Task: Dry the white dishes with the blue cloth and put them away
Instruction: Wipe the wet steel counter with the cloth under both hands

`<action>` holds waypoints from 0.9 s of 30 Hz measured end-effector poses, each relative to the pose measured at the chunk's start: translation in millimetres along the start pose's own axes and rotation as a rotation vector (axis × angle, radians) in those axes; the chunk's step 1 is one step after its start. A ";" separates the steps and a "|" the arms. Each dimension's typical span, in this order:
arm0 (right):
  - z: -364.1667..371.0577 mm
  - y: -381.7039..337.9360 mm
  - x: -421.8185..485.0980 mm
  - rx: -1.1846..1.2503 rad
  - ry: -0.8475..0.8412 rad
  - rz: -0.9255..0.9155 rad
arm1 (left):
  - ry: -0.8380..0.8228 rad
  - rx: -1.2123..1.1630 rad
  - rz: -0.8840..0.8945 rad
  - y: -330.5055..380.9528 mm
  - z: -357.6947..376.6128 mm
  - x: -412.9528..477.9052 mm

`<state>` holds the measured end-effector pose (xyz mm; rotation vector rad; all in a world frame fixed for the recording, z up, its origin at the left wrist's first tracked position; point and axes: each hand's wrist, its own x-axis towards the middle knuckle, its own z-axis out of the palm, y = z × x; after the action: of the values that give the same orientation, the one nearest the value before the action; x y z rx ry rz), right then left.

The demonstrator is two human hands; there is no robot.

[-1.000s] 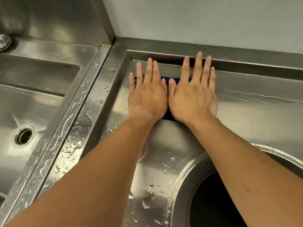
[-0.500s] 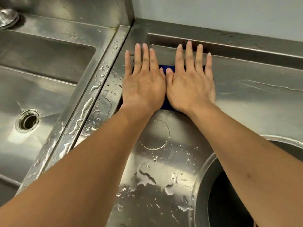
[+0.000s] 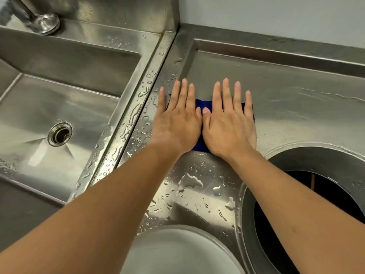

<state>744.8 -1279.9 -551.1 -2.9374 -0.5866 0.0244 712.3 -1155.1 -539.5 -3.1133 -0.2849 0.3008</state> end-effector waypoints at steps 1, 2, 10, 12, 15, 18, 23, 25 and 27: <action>0.0 -1.4 -4.5 0.003 0.004 -0.004 | -0.007 0.000 0.008 -1.5 0.8 -4.5; 0.0 -3.0 -10.0 0.007 0.008 -0.010 | -0.013 0.001 0.016 -3.3 1.7 -10.0; 4.8 -11.9 -42.0 0.011 -0.002 -0.060 | -0.092 0.021 0.119 -18.9 2.5 -49.7; 4.7 -14.5 -50.9 0.014 -0.012 -0.076 | -0.105 0.014 0.150 -24.0 2.0 -60.2; 3.9 -17.6 -64.2 0.007 -0.021 -0.095 | -0.101 0.033 0.195 -31.6 2.2 -75.2; 1.7 -19.5 -74.7 -0.001 -0.037 -0.115 | -0.112 0.065 0.240 -37.0 2.6 -86.0; -1.6 -20.8 -90.2 -0.009 -0.070 -0.172 | -0.135 0.102 0.300 -48.3 7.3 -99.8; -1.3 -20.3 -96.7 -0.012 -0.084 -0.198 | -0.137 0.111 0.329 -53.7 10.2 -105.7; -1.4 -21.2 -106.5 -0.010 -0.094 -0.219 | -0.144 0.114 0.349 -57.8 13.2 -114.1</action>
<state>638.4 -1301.5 -548.0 -2.8754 -0.9214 0.1369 589.3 -1119.0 -529.8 -3.0179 0.2709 0.5230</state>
